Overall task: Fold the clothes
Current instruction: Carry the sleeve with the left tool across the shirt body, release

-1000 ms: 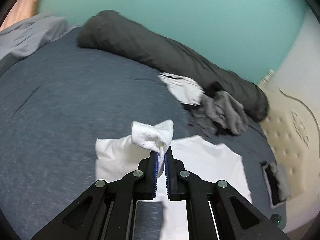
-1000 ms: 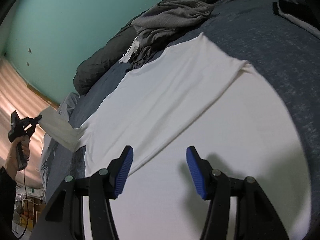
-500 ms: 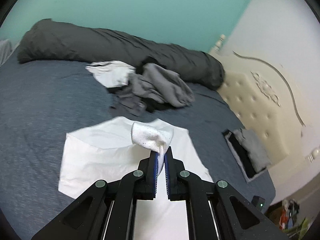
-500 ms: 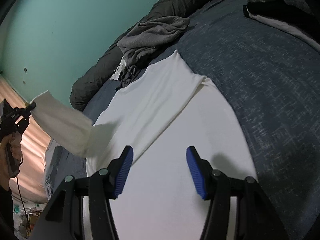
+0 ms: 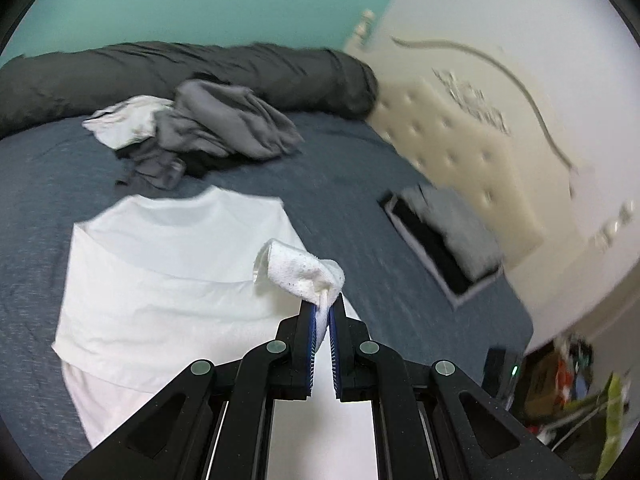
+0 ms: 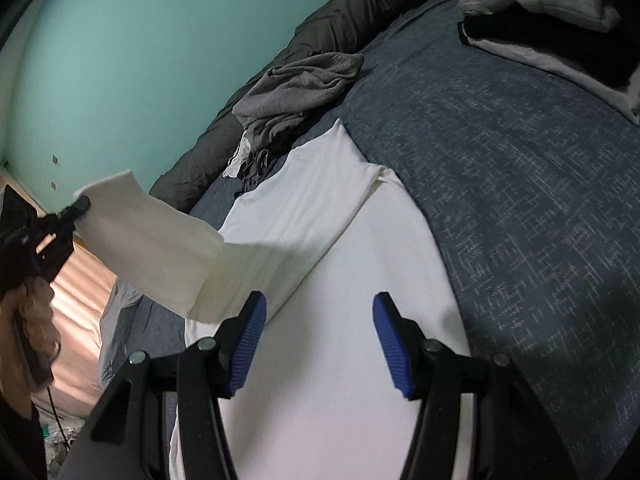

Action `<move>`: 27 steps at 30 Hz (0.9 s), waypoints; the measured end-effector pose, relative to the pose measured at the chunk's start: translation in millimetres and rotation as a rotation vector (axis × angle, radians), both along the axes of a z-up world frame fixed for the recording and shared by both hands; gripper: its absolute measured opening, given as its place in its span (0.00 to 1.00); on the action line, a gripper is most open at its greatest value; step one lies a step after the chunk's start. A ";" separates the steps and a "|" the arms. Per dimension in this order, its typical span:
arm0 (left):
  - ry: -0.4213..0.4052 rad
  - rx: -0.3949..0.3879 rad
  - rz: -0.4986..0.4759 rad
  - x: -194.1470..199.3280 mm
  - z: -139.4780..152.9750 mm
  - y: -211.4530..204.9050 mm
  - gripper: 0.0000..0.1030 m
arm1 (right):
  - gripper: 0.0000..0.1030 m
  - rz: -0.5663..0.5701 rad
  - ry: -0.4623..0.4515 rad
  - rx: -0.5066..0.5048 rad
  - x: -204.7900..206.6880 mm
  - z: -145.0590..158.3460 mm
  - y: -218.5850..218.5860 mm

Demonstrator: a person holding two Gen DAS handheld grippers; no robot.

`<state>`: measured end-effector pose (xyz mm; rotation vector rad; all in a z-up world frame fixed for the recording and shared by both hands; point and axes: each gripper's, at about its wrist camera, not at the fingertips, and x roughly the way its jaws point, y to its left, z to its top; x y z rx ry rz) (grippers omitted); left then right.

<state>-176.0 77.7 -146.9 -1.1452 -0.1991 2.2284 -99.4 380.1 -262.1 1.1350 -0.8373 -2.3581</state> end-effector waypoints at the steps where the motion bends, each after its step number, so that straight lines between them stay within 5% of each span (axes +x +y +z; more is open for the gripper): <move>1: -0.012 -0.008 -0.010 4.1 -9.9 6.3 0.06 | 0.55 -0.001 -0.004 -0.003 0.7 -0.9 1.1; 10: -0.127 -0.061 -0.040 29.4 -102.2 38.3 0.06 | 0.55 -0.006 -0.032 -0.016 0.8 -10.5 3.1; 15: -0.176 -0.088 -0.051 35.6 -129.9 40.2 0.09 | 0.55 0.011 -0.051 -0.010 -1.8 -17.4 -3.5; 16: -0.178 -0.097 -0.062 39.1 -132.0 40.8 0.12 | 0.55 0.014 -0.054 -0.008 -2.3 -18.9 -5.0; 20: -0.169 -0.093 -0.092 53.2 -132.6 32.2 0.49 | 0.55 0.025 -0.068 0.005 -3.6 -24.3 -9.7; 27: -0.157 -0.073 -0.039 66.9 -137.7 -12.4 0.55 | 0.55 0.058 -0.093 0.030 -4.2 -31.6 -26.0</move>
